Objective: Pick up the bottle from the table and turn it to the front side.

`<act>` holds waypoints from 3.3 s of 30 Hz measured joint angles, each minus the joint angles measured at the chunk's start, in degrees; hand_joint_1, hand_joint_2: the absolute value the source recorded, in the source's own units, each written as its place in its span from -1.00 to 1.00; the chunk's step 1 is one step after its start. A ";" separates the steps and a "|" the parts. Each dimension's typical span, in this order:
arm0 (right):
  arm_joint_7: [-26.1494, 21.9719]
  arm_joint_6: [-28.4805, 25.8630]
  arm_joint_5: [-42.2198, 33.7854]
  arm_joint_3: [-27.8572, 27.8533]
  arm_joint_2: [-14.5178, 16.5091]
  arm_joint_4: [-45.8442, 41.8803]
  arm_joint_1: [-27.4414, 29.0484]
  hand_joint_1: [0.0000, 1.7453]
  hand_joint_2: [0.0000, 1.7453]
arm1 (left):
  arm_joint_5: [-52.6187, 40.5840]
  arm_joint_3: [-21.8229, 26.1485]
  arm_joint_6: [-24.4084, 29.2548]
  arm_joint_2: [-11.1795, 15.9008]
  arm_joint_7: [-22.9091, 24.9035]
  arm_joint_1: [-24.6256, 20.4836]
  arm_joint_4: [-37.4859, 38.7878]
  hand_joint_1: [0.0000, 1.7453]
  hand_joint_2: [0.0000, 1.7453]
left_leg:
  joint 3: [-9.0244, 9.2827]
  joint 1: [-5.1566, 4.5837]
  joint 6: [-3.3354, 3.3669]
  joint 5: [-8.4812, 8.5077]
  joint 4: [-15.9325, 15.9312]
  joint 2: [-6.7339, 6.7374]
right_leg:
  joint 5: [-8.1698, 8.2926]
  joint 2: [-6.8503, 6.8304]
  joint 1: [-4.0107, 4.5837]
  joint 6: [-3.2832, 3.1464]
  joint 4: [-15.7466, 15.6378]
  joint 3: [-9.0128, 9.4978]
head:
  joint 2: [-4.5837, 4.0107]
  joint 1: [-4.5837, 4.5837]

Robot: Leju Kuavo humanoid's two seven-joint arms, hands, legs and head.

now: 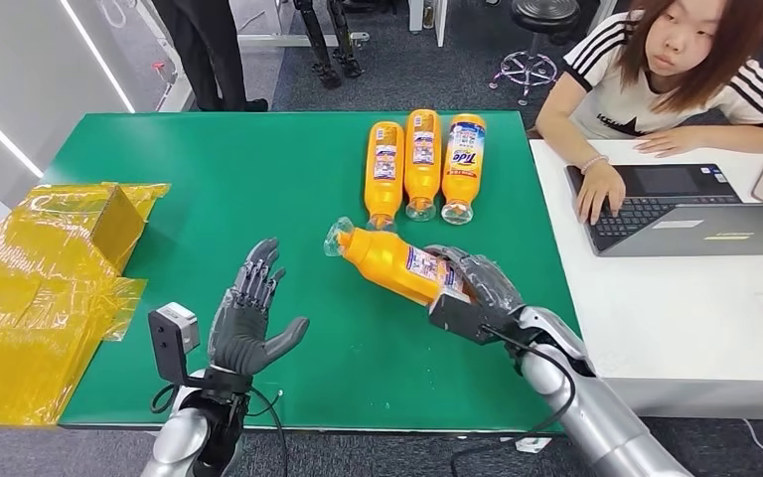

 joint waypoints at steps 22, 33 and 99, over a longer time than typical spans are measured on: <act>-15.19 -6.93 -9.59 -7.68 7.41 -11.36 8.37 1.00 1.00 | 3.61 0.85 -8.04 -1.50 3.74 -10.18 2.66 -1.00 1.00 | 0.04 0.01 -0.05 0.08 0.00 0.08 | 0.04 0.07 0.00 -0.09 0.09 0.00 | 0.00 0.01; -12.68 -5.60 -8.43 -0.68 17.57 1.76 -2.44 1.00 1.00 | 11.08 -0.46 -15.74 -5.01 9.36 -21.62 7.21 -1.00 1.00 | 0.00 0.01 -0.05 0.07 0.00 0.07 | 0.04 0.08 0.00 -0.08 0.10 -0.05 | 0.00 0.00; -15.53 -7.10 -9.50 -5.76 11.77 -11.43 5.51 -1.00 1.00 | -37.26 -1.75 8.74 5.22 7.09 -31.15 17.18 1.00 1.00 | 0.00 0.01 -0.07 0.05 0.02 0.09 | 0.03 0.12 0.00 -0.08 0.07 -0.09 | 0.00 0.00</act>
